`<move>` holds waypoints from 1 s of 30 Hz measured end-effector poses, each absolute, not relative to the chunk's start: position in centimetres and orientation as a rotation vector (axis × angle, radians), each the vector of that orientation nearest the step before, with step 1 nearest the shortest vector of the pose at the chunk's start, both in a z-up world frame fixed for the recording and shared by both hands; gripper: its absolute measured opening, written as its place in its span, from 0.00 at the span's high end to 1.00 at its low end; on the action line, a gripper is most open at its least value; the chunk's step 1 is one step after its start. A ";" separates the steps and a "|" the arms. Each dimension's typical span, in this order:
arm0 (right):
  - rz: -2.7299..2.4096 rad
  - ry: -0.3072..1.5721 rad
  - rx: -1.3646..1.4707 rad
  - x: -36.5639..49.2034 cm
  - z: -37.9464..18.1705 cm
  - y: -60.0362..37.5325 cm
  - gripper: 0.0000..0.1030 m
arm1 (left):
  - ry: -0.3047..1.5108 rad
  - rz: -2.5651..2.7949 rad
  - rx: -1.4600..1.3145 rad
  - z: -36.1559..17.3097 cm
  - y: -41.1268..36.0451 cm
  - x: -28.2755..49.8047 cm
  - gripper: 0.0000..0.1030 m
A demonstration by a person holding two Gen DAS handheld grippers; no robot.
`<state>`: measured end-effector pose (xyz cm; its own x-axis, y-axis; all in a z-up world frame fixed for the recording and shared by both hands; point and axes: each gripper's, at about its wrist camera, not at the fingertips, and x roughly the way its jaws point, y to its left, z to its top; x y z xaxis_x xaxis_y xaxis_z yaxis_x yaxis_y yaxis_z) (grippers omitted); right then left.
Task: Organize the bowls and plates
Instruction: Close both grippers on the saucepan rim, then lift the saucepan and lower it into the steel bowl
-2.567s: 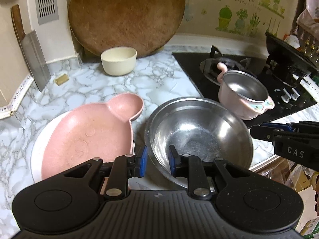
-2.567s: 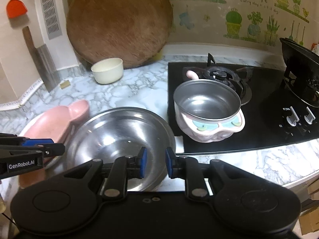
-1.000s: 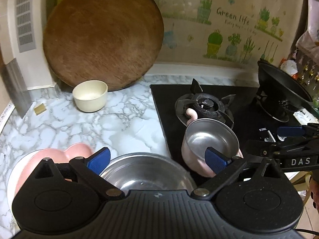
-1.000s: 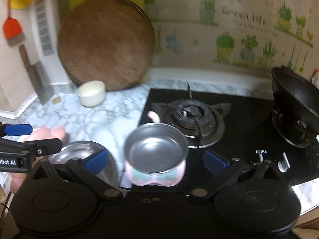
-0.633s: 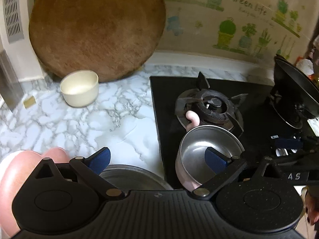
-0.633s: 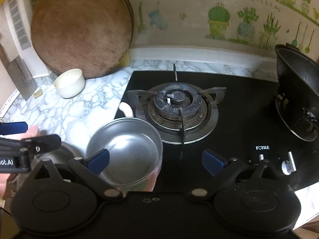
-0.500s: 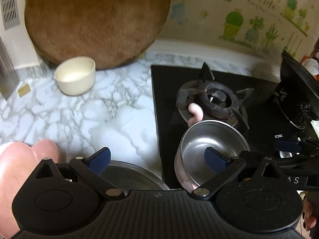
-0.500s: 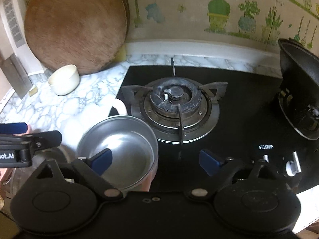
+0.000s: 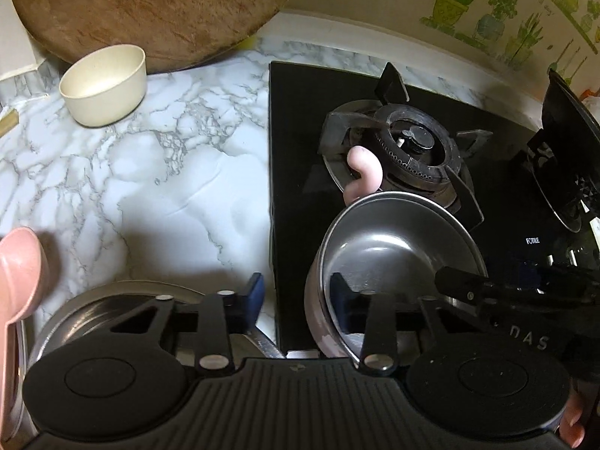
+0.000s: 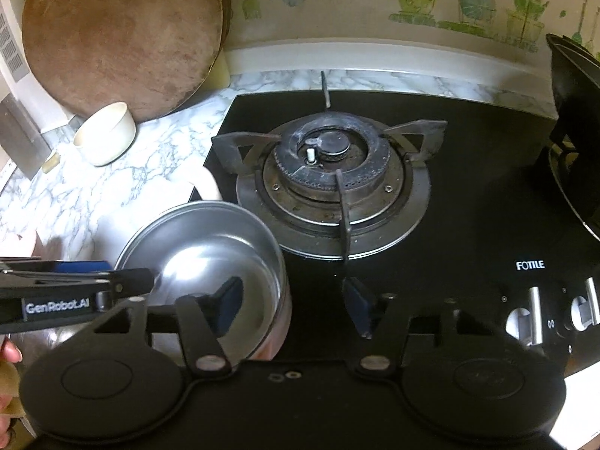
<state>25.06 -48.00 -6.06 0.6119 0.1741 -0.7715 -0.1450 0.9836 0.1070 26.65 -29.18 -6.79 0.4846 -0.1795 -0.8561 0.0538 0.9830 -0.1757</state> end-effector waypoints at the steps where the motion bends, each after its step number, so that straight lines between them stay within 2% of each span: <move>1: 0.188 0.898 0.031 25.1 -6.2 -47.9 0.51 | 1.058 -0.142 -0.132 -6.9 -29.3 26.7 0.69; 5: 0.195 0.907 0.016 25.1 -6.5 -47.6 0.63 | 1.048 -0.157 -0.119 -6.8 -29.9 26.6 0.83; 8: 0.191 0.912 0.000 25.1 -6.6 -47.3 0.71 | 1.042 -0.162 -0.106 -6.7 -30.4 26.5 0.89; 15: 0.187 0.889 -0.031 24.7 -6.4 -46.7 0.85 | 1.029 -0.152 -0.073 -6.6 -31.0 26.3 0.91; 30: 0.167 0.846 -0.052 23.8 -5.4 -46.6 0.91 | 0.992 -0.155 -0.068 -5.6 -31.1 25.6 0.93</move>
